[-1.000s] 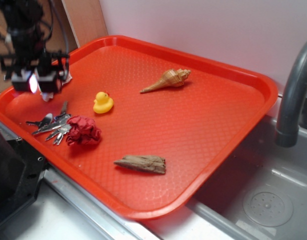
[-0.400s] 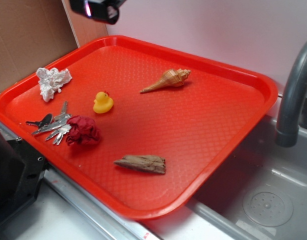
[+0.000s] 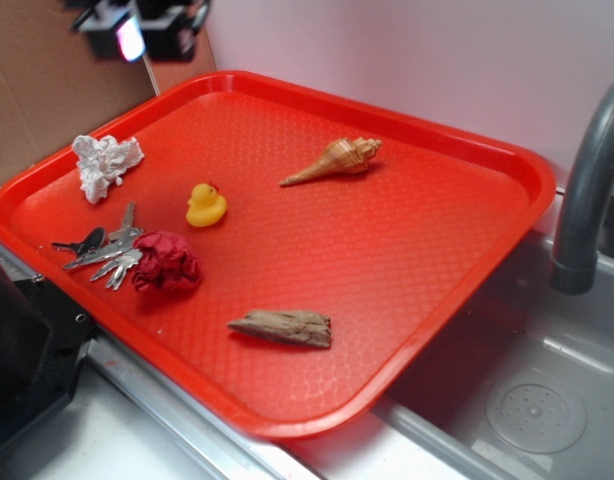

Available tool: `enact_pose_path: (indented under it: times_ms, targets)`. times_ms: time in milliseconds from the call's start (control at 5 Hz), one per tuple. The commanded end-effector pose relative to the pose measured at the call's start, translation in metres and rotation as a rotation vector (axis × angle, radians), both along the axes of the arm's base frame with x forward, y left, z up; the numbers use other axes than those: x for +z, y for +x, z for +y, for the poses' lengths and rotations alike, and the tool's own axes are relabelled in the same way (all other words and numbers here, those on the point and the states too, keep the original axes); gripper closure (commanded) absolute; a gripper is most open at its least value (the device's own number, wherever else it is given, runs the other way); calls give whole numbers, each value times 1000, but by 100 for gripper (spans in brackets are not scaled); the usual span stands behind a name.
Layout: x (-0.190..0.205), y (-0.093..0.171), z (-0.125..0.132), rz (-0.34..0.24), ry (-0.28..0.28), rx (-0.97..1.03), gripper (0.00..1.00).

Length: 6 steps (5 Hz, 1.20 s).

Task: Grab the white paper.

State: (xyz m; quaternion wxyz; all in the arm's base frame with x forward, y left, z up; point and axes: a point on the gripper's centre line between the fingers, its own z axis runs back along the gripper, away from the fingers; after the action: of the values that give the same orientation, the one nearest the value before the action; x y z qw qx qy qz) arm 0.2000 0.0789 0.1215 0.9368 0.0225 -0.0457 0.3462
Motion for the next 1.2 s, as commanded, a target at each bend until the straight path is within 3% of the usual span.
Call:
enact_pose_path:
  times_ms: [0,200,600,1000]
  targets:
    - [-13,-50,53,-87,120,475,0]
    - [-30,-59,56,-67,132,501,0]
    - [-83,-46,59,-39,11,445,0]
    - [-123,-32,48,66,27,442,1]
